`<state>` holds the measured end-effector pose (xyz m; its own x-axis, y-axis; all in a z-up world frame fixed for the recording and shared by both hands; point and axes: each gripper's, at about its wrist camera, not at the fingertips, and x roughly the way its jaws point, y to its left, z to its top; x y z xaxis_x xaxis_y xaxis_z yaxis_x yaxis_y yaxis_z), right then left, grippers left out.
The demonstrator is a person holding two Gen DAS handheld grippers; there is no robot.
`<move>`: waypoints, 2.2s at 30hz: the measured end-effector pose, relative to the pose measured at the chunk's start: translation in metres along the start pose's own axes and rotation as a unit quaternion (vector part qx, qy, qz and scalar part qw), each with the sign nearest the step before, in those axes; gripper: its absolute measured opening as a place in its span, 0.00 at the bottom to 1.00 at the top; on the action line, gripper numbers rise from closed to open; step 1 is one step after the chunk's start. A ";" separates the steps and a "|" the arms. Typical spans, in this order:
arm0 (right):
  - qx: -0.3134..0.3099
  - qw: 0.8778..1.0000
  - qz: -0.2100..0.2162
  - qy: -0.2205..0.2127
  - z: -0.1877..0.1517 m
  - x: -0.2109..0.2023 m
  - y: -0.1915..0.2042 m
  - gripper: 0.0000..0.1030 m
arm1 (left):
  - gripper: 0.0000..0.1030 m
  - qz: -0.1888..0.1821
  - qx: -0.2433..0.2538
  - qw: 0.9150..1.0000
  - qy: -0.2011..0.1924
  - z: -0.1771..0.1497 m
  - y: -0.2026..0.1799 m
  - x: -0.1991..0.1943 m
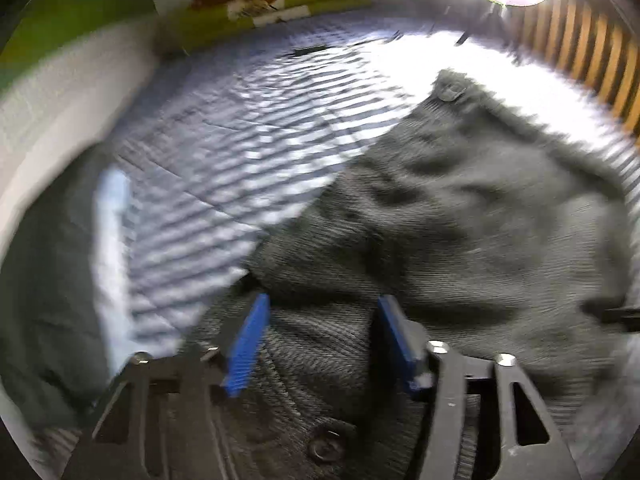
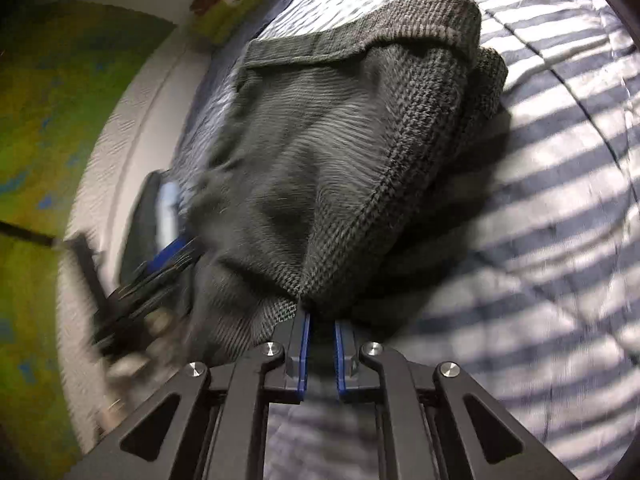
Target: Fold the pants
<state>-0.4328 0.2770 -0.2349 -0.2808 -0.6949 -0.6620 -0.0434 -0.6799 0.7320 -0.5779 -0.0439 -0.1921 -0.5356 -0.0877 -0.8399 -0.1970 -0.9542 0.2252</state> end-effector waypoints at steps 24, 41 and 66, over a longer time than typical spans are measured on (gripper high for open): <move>-0.266 0.942 -0.205 -0.004 -0.019 0.086 0.109 0.16 | 0.75 -0.138 -0.283 0.949 0.004 -0.185 0.134 -0.081; -0.308 0.934 -0.180 0.011 -0.047 0.081 0.126 0.18 | 0.27 -0.202 -0.311 0.929 0.006 -0.134 0.114 -0.024; -0.168 0.984 -0.056 0.007 -0.022 0.010 0.037 0.20 | 0.15 -0.237 -0.263 0.935 -0.030 0.055 0.036 -0.112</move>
<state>-0.4160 0.2398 -0.2185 -0.2795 -0.6133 -0.7388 0.2478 -0.7894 0.5616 -0.5701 -0.0524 -0.0632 -0.5396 0.3809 -0.7509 -0.0009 -0.8921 -0.4519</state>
